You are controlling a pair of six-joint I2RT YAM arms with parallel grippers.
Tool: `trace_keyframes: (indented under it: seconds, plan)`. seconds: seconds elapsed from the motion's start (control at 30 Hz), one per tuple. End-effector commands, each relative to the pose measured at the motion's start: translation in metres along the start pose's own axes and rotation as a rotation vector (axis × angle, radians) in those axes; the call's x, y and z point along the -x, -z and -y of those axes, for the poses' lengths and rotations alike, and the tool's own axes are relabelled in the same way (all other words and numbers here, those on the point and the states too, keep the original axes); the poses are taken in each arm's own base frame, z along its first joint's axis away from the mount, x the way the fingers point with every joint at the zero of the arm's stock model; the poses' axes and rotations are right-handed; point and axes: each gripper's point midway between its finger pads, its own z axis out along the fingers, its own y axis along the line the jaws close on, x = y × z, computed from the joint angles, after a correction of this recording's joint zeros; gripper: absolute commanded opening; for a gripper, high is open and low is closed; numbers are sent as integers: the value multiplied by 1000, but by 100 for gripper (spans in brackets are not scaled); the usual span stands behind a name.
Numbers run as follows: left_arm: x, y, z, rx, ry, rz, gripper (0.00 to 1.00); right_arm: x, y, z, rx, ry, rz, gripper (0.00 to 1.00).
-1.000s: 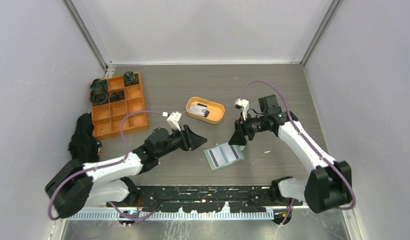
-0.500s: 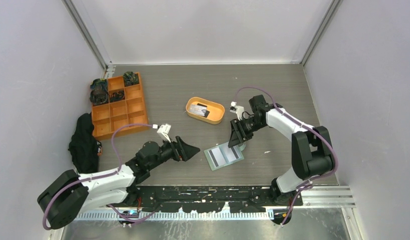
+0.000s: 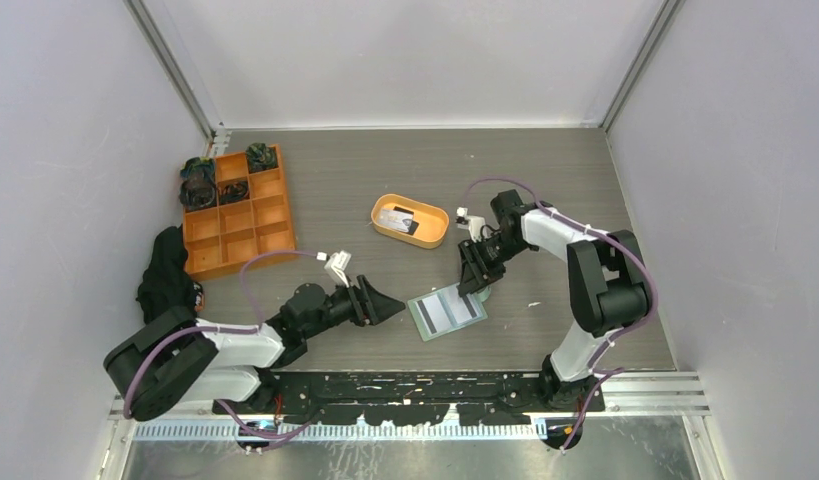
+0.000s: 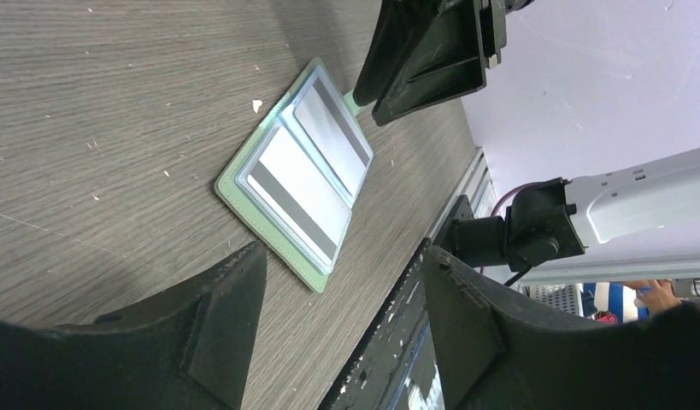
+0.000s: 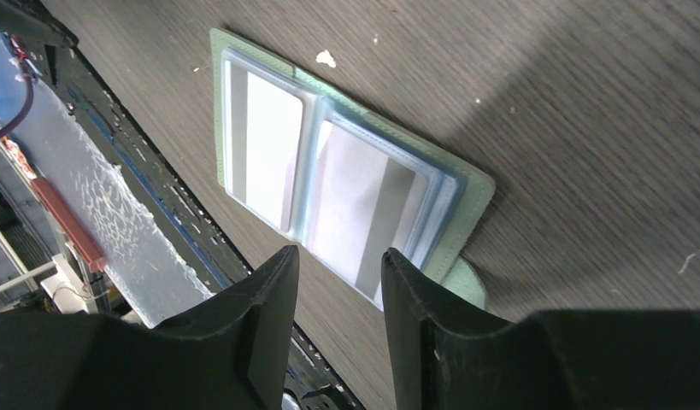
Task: Put the credit cards into the card holder
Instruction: Insert the credit card into the card holder.
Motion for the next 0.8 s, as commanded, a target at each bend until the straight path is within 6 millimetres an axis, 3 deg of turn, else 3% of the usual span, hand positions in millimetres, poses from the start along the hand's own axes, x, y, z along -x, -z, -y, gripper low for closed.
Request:
trace_keyframes:
  seconds: [0.0, 0.23, 0.77]
  plan:
    - [6, -6, 25, -116, -5, 22, 66, 8, 2, 3, -30, 3, -12, 46]
    - [-2, -16, 30, -186, 38, -2, 60, 5, -3, 6, -32, -8, -49, 46]
    - [-39, -48, 8, -116, 112, -82, 42, 1, -8, 16, -57, -46, -88, 48]
